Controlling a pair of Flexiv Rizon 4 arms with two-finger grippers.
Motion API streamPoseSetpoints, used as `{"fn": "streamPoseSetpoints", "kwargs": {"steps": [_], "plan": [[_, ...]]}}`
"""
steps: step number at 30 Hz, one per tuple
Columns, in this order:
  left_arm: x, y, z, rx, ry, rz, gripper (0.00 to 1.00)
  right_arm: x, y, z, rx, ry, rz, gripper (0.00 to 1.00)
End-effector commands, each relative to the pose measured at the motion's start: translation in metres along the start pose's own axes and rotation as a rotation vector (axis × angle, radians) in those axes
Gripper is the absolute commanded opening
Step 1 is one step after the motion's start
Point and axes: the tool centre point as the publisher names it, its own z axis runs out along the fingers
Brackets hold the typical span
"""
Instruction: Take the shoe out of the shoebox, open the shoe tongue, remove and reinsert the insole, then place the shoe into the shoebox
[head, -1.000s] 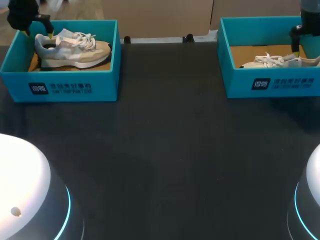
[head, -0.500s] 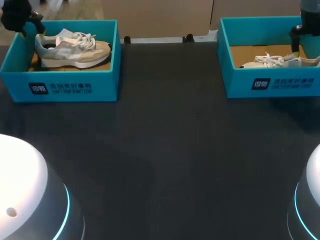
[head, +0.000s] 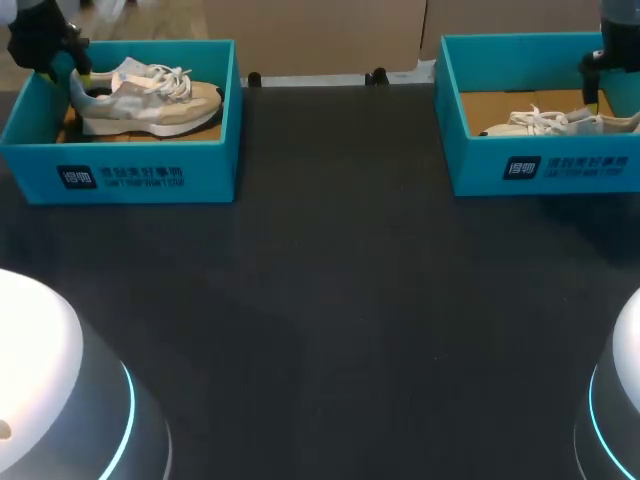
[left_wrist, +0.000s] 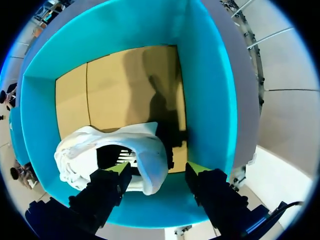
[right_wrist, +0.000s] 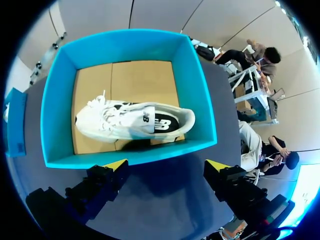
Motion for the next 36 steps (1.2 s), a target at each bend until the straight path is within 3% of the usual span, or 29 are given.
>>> {"fn": "streamPoseSetpoints", "kwargs": {"steps": [1,15,19,24,32,34,36], "plan": [[0.002,0.011,0.01,0.025,-0.003,0.014,0.73,0.0,-0.001,0.0,-0.002,0.0,0.001,1.0],[0.003,-0.001,0.033,0.085,-0.004,0.03,0.68,0.0,-0.001,0.0,-0.002,0.0,0.001,1.0],[0.003,-0.004,0.037,0.097,-0.001,0.034,0.63,0.0,-0.001,0.0,-0.002,0.0,0.001,1.0],[0.003,-0.007,0.044,0.115,0.008,0.034,0.49,0.0,-0.001,0.0,-0.002,0.0,0.001,1.0],[0.002,-0.008,0.044,0.121,0.007,0.035,0.39,0.0,-0.001,0.0,-0.002,0.0,0.001,1.0],[0.002,-0.008,0.044,0.12,0.008,0.036,0.33,0.0,-0.001,0.0,-0.002,0.0,0.001,1.0],[0.002,-0.008,0.043,0.121,0.01,0.037,0.0,0.0,-0.001,0.0,-0.002,0.0,0.001,1.0]]}}
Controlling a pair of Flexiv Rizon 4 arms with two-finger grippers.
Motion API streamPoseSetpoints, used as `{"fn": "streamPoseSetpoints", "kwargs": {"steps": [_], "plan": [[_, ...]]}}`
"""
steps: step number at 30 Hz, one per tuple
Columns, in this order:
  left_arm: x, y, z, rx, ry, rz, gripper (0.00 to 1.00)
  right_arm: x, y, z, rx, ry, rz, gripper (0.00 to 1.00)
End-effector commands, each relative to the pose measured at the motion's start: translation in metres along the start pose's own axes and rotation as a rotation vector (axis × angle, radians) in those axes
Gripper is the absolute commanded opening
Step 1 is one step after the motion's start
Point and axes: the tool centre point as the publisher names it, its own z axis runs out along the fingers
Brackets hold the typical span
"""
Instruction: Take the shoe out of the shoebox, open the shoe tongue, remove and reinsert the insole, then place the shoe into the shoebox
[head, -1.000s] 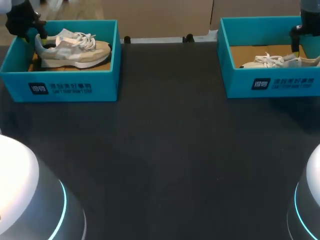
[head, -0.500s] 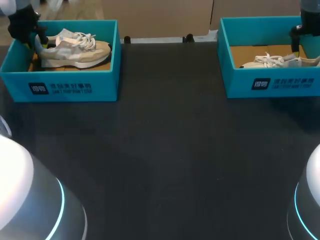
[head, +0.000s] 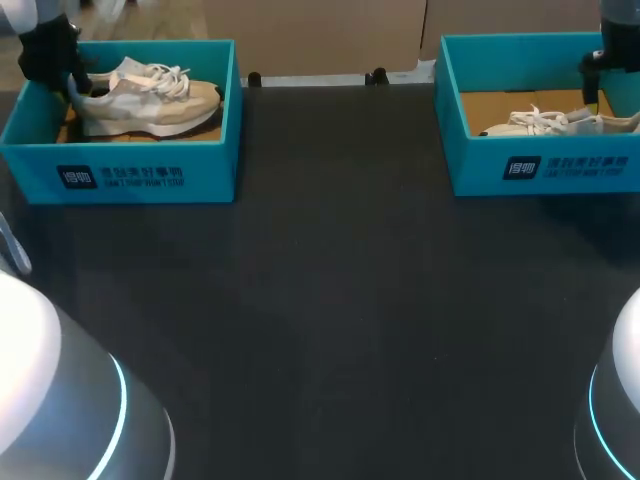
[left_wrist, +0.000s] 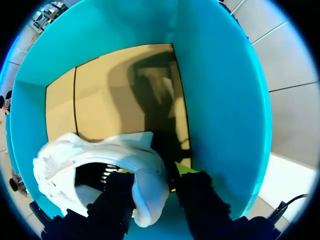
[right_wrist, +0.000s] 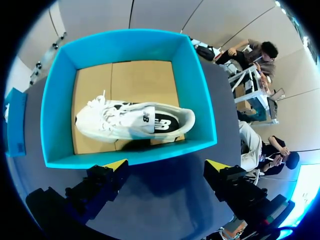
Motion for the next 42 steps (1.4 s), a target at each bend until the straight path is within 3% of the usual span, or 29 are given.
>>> {"fn": "streamPoseSetpoints", "kwargs": {"steps": [1,12,28,34,42], "plan": [[0.0,0.002,0.0,0.008,0.002,0.001,0.0,0.0,-0.001,0.0,-0.002,0.0,0.001,1.0],[0.003,-0.001,-0.023,-0.001,-0.02,0.009,0.0,0.0,-0.001,0.0,-0.002,0.0,0.001,1.0],[0.007,-0.017,-0.101,-0.01,-0.045,-0.025,0.0,0.0,-0.001,0.0,-0.002,0.0,0.001,1.0],[0.012,-0.023,-0.127,-0.059,-0.009,-0.037,0.0,0.0,-0.001,0.0,-0.002,0.0,0.001,1.0],[0.013,-0.024,-0.13,-0.066,-0.008,-0.042,0.0,0.0,-0.001,0.0,-0.002,0.0,0.001,1.0]]}}
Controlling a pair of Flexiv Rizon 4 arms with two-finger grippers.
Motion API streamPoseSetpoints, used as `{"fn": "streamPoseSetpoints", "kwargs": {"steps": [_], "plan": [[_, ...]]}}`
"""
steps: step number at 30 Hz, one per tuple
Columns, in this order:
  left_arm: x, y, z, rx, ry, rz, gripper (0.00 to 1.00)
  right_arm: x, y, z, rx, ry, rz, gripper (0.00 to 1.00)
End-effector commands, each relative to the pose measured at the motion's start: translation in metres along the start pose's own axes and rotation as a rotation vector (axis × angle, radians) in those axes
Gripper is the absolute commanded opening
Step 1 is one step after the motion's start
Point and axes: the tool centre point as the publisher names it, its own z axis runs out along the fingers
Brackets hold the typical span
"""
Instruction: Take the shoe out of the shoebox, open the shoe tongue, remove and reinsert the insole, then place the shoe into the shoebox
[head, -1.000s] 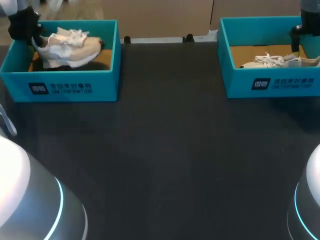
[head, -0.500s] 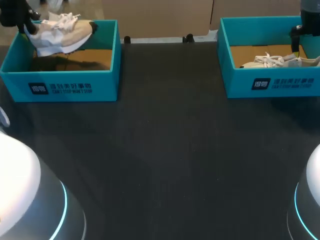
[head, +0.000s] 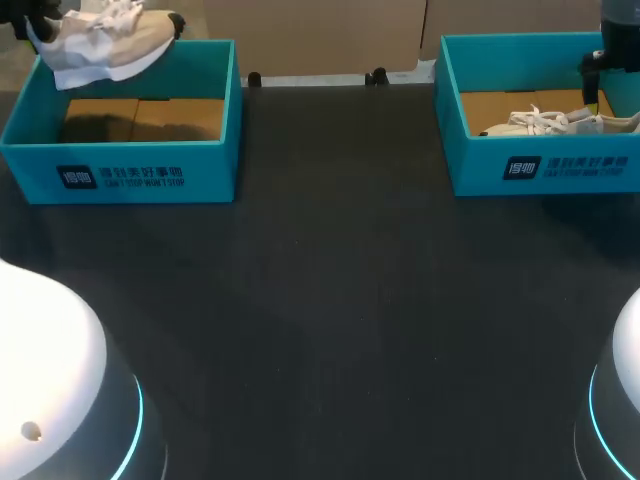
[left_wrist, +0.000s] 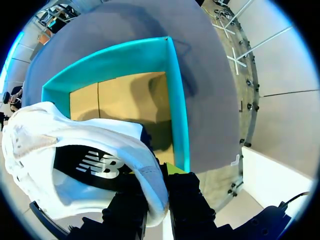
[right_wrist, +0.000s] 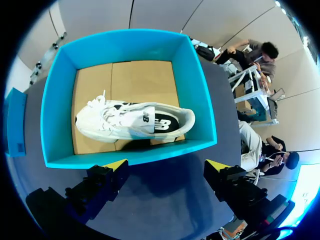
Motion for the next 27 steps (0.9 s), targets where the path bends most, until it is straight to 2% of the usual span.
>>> {"fn": "streamPoseSetpoints", "kwargs": {"steps": [1,20,27], "plan": [[-0.004,-0.012,-0.005,-0.033,0.009,-0.001,0.0,0.0,-0.001,0.0,-0.002,0.0,0.001,1.0],[-0.004,-0.012,-0.005,-0.033,0.009,-0.001,0.0,0.0,-0.001,0.0,-0.002,0.0,0.001,1.0],[-0.007,-0.021,-0.025,-0.034,0.025,-0.029,0.0,0.0,-0.001,0.0,-0.002,0.0,0.001,1.0]]}}
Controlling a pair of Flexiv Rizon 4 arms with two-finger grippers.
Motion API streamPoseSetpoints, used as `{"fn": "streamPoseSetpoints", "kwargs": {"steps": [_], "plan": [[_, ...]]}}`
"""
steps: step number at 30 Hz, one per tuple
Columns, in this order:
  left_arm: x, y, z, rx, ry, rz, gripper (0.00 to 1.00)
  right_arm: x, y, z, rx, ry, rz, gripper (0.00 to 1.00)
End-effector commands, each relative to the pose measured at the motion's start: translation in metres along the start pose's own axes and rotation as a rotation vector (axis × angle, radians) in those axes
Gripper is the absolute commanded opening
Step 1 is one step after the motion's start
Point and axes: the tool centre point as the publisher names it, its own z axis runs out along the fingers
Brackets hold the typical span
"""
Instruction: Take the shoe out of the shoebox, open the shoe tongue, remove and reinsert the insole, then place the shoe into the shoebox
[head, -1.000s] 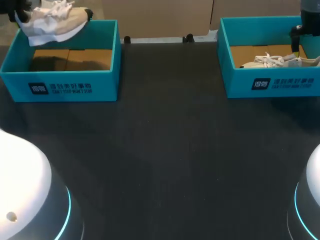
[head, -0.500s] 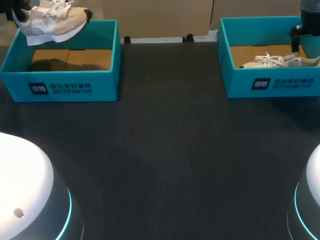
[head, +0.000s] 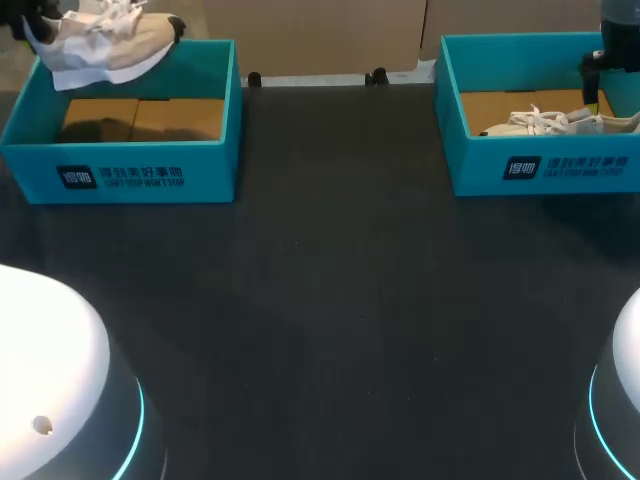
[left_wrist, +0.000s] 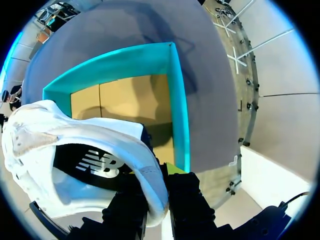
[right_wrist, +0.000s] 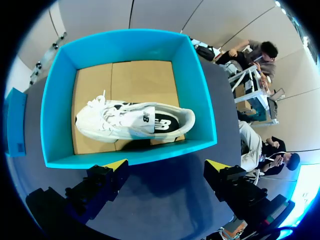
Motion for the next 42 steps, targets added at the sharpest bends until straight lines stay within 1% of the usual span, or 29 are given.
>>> {"fn": "streamPoseSetpoints", "kwargs": {"steps": [1,5,8,13,21,26,29,34,37,42], "plan": [[-0.004,-0.01,-0.016,-0.005,0.018,-0.018,0.0,0.0,-0.001,0.0,-0.002,0.0,0.001,1.0],[-0.003,-0.013,-0.027,0.014,0.045,-0.056,0.0,0.0,-0.001,0.0,-0.002,0.0,0.001,1.0],[-0.003,-0.016,-0.036,0.014,0.07,-0.074,0.0,0.0,-0.001,0.0,-0.002,0.0,0.001,1.0],[-0.004,-0.022,-0.045,0.01,0.076,-0.088,0.0,0.0,-0.001,0.0,-0.002,0.0,0.001,1.0],[-0.018,-0.037,-0.063,-0.024,0.076,-0.105,0.0,0.0,-0.001,0.0,-0.002,0.0,0.001,1.0],[-0.034,-0.05,-0.076,-0.046,0.08,-0.101,0.0,0.0,-0.001,0.0,-0.002,0.0,0.001,1.0],[-0.045,-0.054,-0.079,-0.041,0.089,-0.103,0.0,0.0,-0.001,0.0,-0.002,0.0,0.001,1.0],[-0.069,-0.067,-0.086,-0.041,0.112,-0.096,0.0,0.0,-0.001,0.0,-0.002,0.0,0.001,1.0],[-0.077,-0.073,-0.089,-0.04,0.114,-0.094,0.0,0.0,-0.001,0.0,-0.002,0.0,0.001,1.0],[-0.101,-0.085,-0.096,-0.036,0.135,-0.102,0.0,0.0,-0.001,0.0,-0.002,0.0,0.001,1.0]]}}
